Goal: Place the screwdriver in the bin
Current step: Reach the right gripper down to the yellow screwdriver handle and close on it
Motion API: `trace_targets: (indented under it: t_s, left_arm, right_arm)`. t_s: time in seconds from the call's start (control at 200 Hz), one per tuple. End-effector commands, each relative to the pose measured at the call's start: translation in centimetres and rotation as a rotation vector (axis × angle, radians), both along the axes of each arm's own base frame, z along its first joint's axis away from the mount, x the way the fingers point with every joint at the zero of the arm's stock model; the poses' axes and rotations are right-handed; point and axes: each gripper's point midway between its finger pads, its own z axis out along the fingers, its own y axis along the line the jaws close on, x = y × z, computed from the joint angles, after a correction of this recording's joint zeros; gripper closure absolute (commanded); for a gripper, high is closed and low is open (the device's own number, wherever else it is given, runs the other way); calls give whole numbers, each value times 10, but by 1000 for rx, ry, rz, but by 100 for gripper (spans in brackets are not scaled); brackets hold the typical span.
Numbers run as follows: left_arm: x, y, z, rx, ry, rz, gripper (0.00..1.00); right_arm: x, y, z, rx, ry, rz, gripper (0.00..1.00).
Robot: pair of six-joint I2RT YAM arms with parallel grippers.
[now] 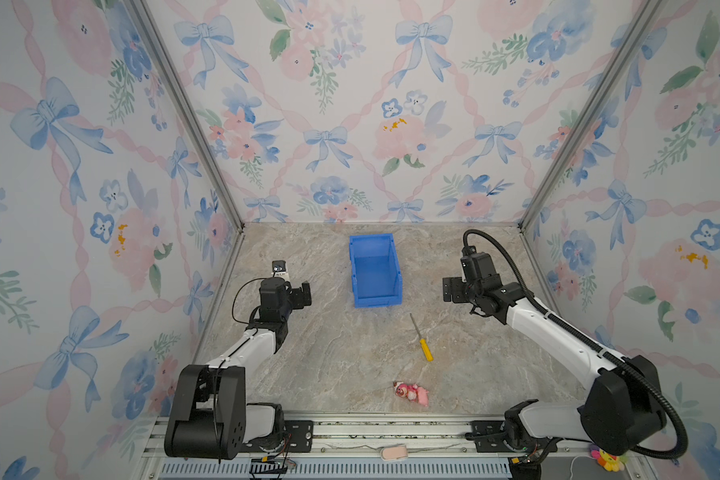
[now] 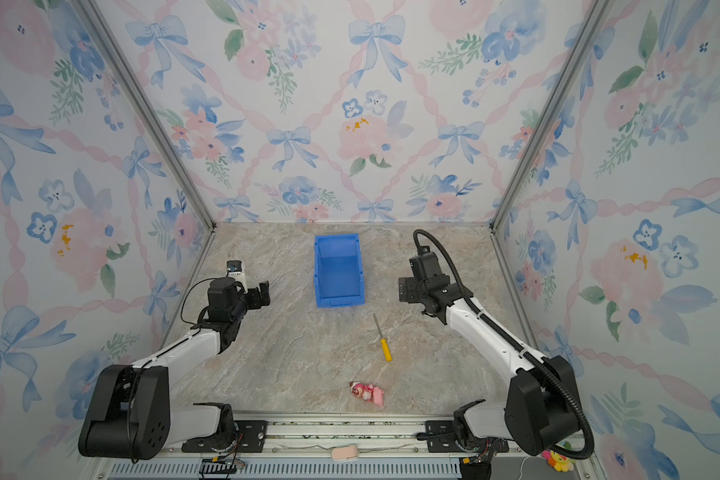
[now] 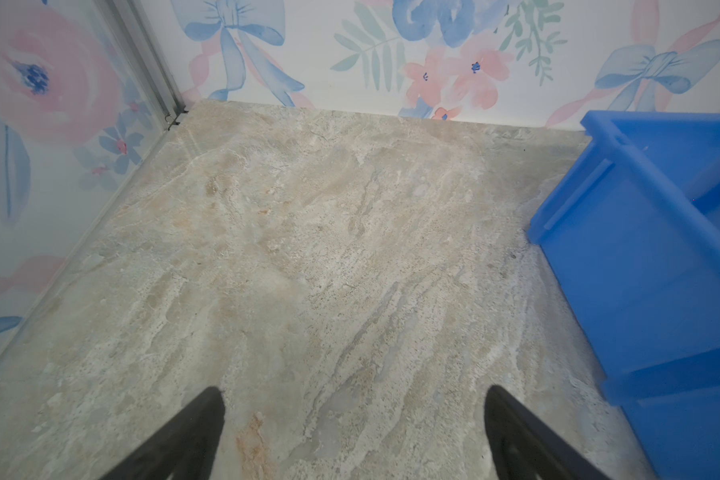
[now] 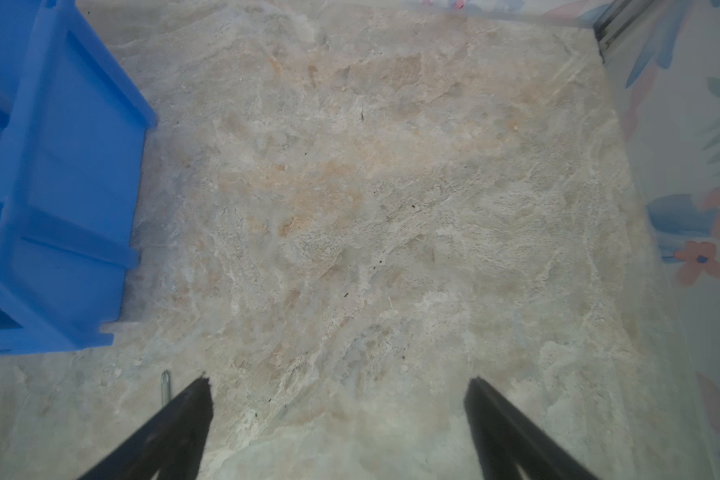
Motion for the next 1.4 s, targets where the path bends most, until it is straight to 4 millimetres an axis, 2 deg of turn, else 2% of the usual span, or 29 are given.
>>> trace_targets:
  t_s: [0.0, 0.15, 0.385, 0.57, 0.67, 0.91, 1.155, 1.395]
  left_arm:
    - [-14, -10, -9, -108, 123, -1, 2]
    - [-20, -27, -12, -187, 178, -62, 2]
    - [-37, -27, -18, -218, 184, -51, 2]
    - [-47, -28, -23, -225, 187, -50, 2]
    - [-48, -29, -21, -225, 179, -53, 2]
    - [-48, -27, -17, -206, 164, -51, 2]
    - [-47, -26, -18, -197, 165, -45, 2]
    - [-46, -25, -20, -188, 168, -45, 2]
  right_arm:
    - [-49, 11, -36, -44, 242, 59, 3]
    - [-74, 31, -47, 1, 277, 113, 3]
    - [-107, 68, -68, 26, 354, 232, 3]
    - [-119, 77, -90, 31, 415, 246, 0]
    - [-122, 84, -99, 43, 435, 265, 3]
    - [-131, 92, -122, 5, 485, 304, 11]
    - [-135, 93, -137, -7, 524, 277, 36]
    - [-135, 99, -141, -14, 542, 278, 46]
